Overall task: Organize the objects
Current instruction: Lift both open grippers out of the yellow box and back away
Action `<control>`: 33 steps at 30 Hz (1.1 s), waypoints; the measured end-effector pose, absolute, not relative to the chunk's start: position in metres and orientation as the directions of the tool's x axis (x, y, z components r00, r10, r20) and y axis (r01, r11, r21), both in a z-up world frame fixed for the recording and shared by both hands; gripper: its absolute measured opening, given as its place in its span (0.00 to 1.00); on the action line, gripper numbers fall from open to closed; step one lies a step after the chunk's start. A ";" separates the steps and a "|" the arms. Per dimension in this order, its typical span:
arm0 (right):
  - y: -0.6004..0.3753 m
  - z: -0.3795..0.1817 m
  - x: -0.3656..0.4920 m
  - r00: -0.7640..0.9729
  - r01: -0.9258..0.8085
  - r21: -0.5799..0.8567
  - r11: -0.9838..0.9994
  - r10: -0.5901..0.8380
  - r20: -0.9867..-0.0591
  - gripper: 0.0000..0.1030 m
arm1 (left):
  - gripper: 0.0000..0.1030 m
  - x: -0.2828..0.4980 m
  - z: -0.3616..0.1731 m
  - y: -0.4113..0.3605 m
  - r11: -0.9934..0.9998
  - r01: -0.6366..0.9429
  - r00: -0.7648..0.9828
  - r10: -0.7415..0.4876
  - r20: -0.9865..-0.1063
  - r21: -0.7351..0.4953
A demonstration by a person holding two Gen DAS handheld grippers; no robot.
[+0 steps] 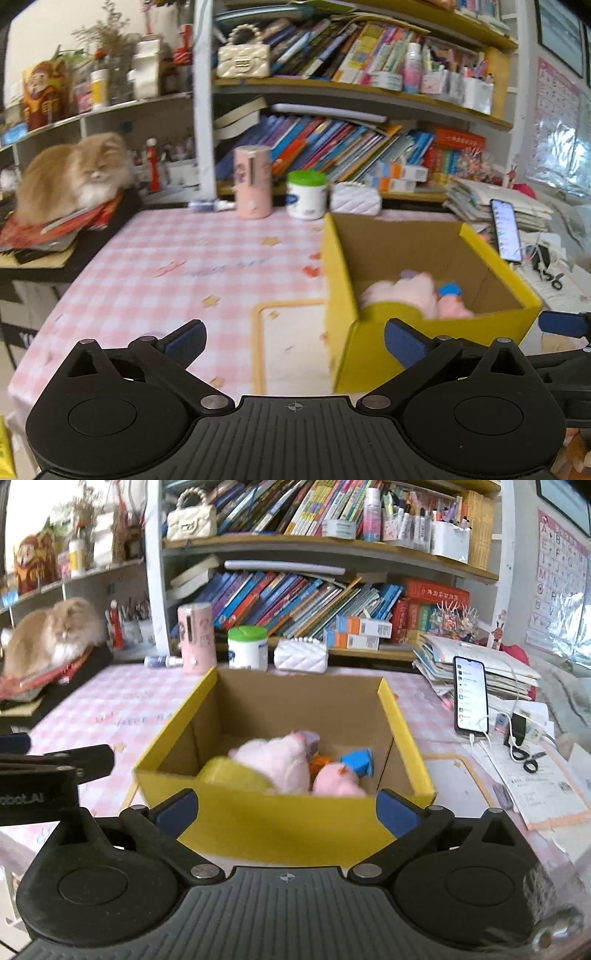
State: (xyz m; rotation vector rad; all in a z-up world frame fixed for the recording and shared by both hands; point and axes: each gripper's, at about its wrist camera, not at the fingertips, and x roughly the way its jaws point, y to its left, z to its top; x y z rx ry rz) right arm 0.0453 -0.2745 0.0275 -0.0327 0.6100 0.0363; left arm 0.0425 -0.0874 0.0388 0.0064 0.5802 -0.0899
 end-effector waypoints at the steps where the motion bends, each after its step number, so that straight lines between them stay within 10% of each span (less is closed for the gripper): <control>1: -0.268 0.026 0.041 0.816 -0.039 -0.031 0.999 0.014 -0.578 1.00 | 1.00 0.037 0.038 -0.082 0.997 0.078 0.833 -0.073 -0.548 -0.014; 33: -0.161 -0.012 -0.024 0.698 0.118 -0.118 0.986 -0.167 -0.696 1.00 | 1.00 -0.027 -0.003 -0.016 0.980 -0.147 0.721 0.199 -0.664 0.134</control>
